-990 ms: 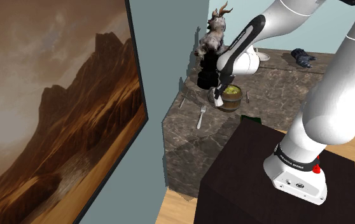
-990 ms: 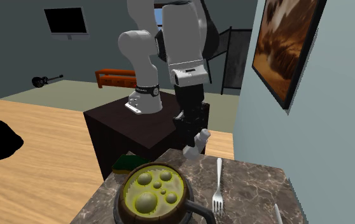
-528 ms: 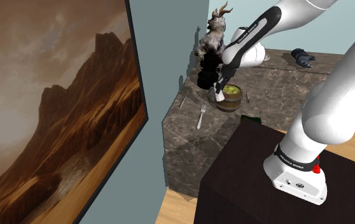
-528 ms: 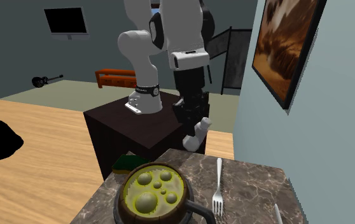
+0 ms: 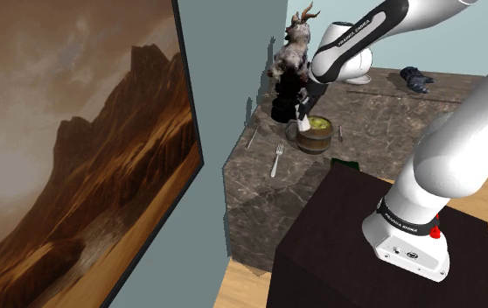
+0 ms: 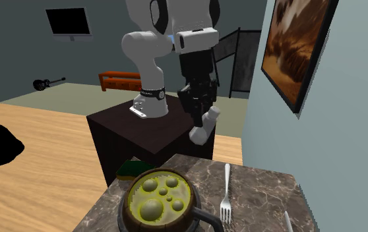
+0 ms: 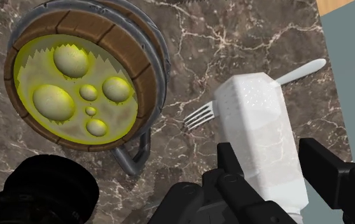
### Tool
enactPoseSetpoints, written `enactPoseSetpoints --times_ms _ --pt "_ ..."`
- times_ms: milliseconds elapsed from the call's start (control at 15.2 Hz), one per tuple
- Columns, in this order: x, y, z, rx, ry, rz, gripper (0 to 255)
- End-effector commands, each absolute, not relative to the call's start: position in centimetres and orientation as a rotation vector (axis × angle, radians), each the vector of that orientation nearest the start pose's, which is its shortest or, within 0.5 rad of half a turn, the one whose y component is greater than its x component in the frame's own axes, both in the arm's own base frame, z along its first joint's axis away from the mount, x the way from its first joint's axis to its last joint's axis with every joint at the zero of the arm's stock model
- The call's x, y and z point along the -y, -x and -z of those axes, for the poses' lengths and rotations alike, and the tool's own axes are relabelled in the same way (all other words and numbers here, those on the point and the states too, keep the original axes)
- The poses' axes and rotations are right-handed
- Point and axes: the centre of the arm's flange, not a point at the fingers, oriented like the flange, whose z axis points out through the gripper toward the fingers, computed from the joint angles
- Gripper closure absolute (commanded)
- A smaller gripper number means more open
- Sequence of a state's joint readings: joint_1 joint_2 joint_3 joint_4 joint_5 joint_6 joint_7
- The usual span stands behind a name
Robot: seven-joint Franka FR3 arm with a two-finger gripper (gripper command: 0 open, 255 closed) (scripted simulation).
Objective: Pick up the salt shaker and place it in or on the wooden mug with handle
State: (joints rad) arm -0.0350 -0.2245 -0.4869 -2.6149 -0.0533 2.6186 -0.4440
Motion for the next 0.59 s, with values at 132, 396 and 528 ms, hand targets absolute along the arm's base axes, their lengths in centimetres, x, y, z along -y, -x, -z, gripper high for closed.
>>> enactPoseSetpoints --times_ms 132,396,528 --pt "21.6 -38.7 -36.0 -0.055 3.152 0.34 255" --pt "22.9 -38.8 -37.2 -0.055 3.152 0.34 255" --pt "25.5 -38.9 -37.5 -0.055 3.152 0.34 255"
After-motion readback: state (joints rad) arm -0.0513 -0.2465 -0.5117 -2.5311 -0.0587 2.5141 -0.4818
